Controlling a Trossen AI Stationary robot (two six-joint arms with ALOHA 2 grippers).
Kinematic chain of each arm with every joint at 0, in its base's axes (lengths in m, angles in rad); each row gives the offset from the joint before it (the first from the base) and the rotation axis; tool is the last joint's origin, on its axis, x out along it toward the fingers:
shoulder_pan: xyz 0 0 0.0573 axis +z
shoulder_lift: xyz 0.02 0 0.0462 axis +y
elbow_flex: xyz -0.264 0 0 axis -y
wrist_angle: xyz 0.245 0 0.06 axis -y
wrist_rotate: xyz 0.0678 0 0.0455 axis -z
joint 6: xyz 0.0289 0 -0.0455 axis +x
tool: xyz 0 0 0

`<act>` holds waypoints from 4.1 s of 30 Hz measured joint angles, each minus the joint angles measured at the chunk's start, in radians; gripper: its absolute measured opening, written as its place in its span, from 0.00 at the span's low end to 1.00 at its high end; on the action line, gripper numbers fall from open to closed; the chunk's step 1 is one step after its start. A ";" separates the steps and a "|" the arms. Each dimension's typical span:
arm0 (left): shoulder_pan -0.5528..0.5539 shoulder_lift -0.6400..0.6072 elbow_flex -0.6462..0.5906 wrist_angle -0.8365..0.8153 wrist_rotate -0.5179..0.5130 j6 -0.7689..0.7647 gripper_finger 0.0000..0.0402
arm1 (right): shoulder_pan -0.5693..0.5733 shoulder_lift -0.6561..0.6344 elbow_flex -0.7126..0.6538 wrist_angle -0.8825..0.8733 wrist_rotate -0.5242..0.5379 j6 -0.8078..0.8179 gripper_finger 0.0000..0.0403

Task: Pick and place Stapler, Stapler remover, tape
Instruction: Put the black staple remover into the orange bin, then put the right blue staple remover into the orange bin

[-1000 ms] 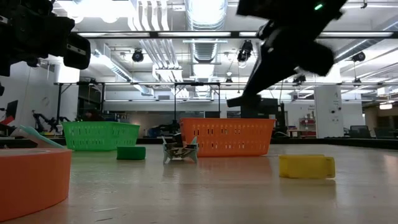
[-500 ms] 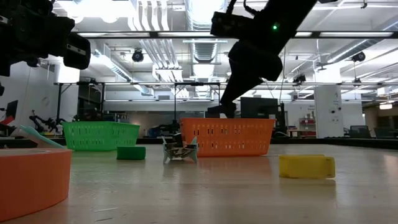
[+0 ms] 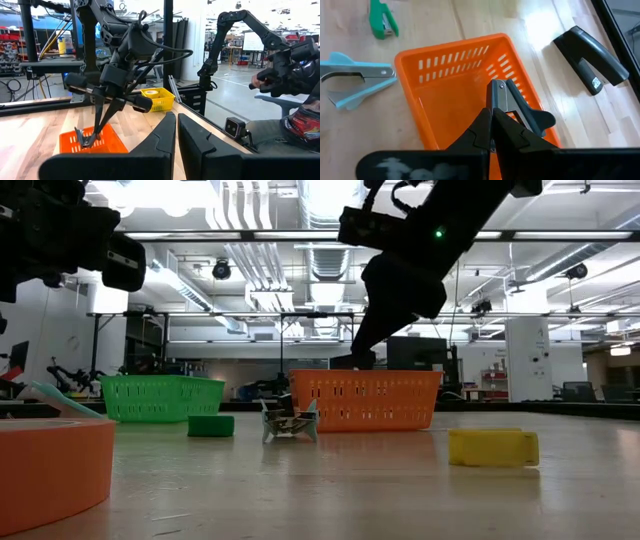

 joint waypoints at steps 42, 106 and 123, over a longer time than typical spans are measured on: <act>0.000 0.000 0.000 -0.001 0.000 0.000 0.06 | 0.049 0.112 0.170 0.114 -0.386 0.815 0.22; 0.000 0.007 0.000 -0.026 0.000 0.000 0.06 | 0.072 0.267 0.244 -0.019 -0.251 1.015 0.25; 0.000 0.007 0.000 -0.027 0.000 0.000 0.06 | 0.071 0.286 0.243 -0.005 -0.212 0.976 0.19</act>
